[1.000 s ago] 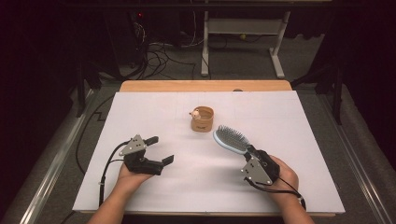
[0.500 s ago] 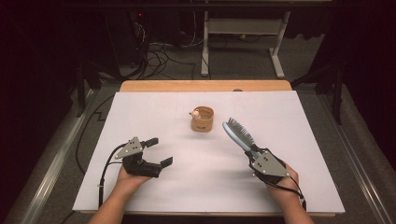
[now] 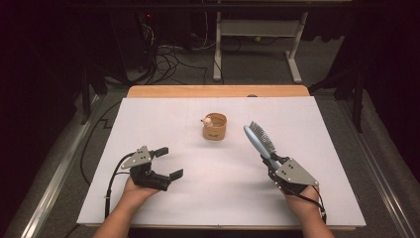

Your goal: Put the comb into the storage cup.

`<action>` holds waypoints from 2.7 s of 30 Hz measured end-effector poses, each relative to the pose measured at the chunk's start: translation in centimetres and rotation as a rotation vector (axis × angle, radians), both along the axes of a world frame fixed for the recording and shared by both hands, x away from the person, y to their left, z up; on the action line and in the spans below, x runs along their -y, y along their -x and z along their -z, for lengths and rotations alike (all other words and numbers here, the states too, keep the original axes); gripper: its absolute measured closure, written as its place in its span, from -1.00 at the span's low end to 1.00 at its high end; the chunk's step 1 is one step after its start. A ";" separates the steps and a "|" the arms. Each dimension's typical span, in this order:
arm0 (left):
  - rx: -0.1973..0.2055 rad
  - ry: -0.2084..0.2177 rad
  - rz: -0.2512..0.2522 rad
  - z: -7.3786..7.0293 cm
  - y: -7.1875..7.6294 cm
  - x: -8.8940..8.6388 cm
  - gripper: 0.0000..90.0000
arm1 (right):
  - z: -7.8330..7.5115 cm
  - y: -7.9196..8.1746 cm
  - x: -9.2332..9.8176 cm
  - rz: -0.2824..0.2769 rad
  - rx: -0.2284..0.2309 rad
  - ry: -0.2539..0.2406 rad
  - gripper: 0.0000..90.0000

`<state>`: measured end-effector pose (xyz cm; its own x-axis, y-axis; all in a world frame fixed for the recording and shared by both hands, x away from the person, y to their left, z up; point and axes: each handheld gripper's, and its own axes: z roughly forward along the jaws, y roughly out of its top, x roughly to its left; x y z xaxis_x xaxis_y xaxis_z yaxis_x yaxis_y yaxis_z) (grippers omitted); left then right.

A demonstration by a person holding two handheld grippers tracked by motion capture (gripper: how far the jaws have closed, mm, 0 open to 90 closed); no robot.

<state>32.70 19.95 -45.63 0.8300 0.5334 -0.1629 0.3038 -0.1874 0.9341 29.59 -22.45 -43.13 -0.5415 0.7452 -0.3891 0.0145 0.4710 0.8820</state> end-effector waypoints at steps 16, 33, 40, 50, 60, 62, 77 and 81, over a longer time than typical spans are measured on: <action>-0.042 -0.002 -0.009 0.1 -0.3 0.0 -0.99 | 0.0 -0.1 0.0 -0.027 -0.040 -0.080 0.72; 0.066 0.014 0.032 -2.2 0.5 1.5 -0.94 | -0.1 -0.6 -1.8 -0.142 -0.094 -0.129 0.72; 0.065 0.009 0.039 -2.6 0.4 1.7 -0.92 | -0.4 -1.2 -3.0 -0.218 -0.131 -0.170 0.72; 0.116 0.009 0.035 -3.0 0.3 2.6 -0.98 | -0.4 -1.6 -5.0 -0.266 -0.143 -0.160 0.72; 0.129 0.025 0.064 -3.4 0.1 3.7 -0.92 | -0.3 -1.7 -6.7 -0.321 -0.153 -0.137 0.72; 0.129 0.031 0.071 -3.6 0.0 3.9 -0.90 | -0.3 -1.7 -7.0 -0.335 -0.160 -0.142 0.72; 0.145 0.065 0.114 -4.7 -0.4 5.1 -0.80 | 0.2 -1.8 -9.2 -0.426 -0.205 -0.141 0.72; 0.150 0.084 0.129 -5.1 -0.5 5.2 -0.74 | 0.2 -1.8 -9.6 -0.444 -0.215 -0.145 0.72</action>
